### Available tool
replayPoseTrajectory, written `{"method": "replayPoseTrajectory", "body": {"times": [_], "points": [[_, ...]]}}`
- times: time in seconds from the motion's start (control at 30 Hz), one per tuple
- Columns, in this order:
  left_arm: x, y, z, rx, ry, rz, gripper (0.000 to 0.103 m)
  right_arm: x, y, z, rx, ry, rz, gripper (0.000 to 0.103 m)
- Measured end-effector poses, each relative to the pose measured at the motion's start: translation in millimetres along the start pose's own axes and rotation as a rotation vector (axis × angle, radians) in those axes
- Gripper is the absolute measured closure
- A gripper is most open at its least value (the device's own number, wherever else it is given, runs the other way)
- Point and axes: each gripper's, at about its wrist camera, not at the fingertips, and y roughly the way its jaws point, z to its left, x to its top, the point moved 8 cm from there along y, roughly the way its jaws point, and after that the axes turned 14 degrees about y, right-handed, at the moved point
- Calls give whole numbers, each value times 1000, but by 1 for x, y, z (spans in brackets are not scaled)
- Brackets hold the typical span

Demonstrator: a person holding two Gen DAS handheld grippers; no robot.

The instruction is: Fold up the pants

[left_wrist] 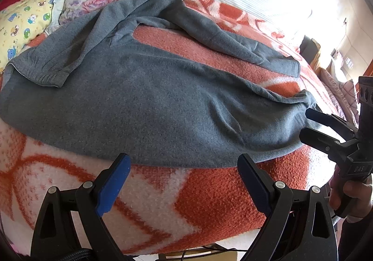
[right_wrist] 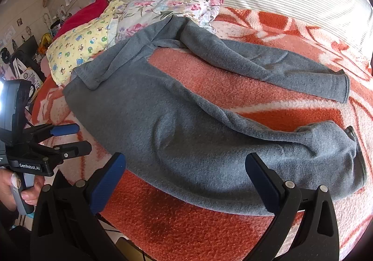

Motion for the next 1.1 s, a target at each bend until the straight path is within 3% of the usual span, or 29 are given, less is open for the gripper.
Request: {"method": "replayPoseTrajectory", "body": {"times": [0.4,0.83,1.1], "points": [[15,10,-18,-62,48,12,9,1,-11,-21,-40,20,-28,1],[78,40,-77,-142,285,8,9,42,-63,-164,-198,259,-161,1],[117,73,-124,-196,432,26,9,61,-65,-229,-262,333,-165,1]]}}
